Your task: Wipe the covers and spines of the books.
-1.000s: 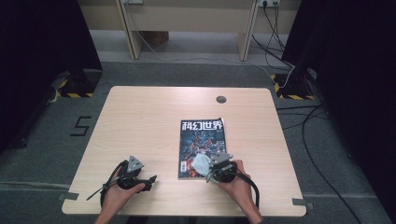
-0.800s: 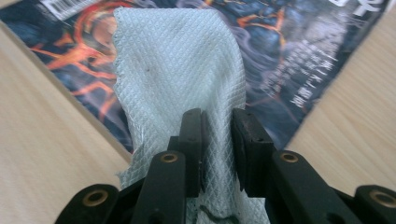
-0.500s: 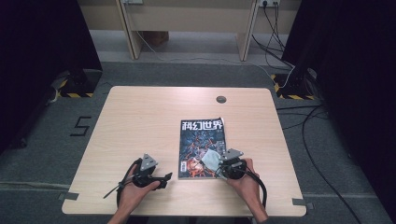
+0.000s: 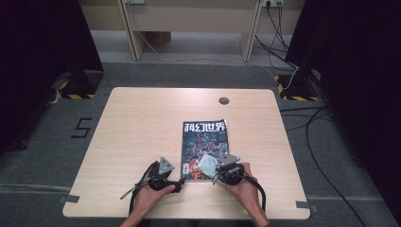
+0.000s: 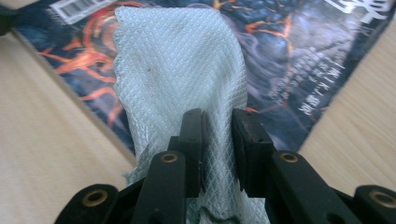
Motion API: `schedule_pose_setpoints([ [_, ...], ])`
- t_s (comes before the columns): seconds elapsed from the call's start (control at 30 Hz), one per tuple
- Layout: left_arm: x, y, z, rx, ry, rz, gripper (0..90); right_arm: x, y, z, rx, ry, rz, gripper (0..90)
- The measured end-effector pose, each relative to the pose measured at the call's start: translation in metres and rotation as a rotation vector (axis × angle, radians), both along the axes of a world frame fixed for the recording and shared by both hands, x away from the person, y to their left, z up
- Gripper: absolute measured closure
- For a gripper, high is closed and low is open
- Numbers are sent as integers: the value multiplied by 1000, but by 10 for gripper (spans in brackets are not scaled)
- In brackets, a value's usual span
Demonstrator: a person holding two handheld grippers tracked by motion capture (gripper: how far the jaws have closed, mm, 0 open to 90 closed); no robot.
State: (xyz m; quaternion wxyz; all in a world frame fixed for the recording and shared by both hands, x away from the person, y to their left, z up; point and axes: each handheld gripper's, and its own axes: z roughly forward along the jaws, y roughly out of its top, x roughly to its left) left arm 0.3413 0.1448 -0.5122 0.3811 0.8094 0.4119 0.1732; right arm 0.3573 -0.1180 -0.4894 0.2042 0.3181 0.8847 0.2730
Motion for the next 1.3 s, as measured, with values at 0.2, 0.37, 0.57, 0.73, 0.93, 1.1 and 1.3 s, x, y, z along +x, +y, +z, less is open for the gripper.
schedule_pose_setpoints([
  [0.2,12,-4,-2,1,5,8,176,-6,-2,-1,42,28,-1,749],
  [0.37,13,-4,-2,13,5,-5,167,-13,-6,0,53,47,0,749],
  [0.57,17,-3,-1,3,41,0,144,-9,-10,3,17,51,-10,751],
  [0.73,17,-2,-3,-5,33,-5,144,5,-33,4,59,75,-88,751],
  [0.93,17,-1,-4,-19,44,3,140,8,-31,5,0,60,-86,748],
  [1.1,18,1,-5,-42,56,7,139,20,-29,7,-7,71,-75,749],
  [1.3,18,2,-6,-53,57,8,136,48,-28,7,-3,85,-97,751],
])
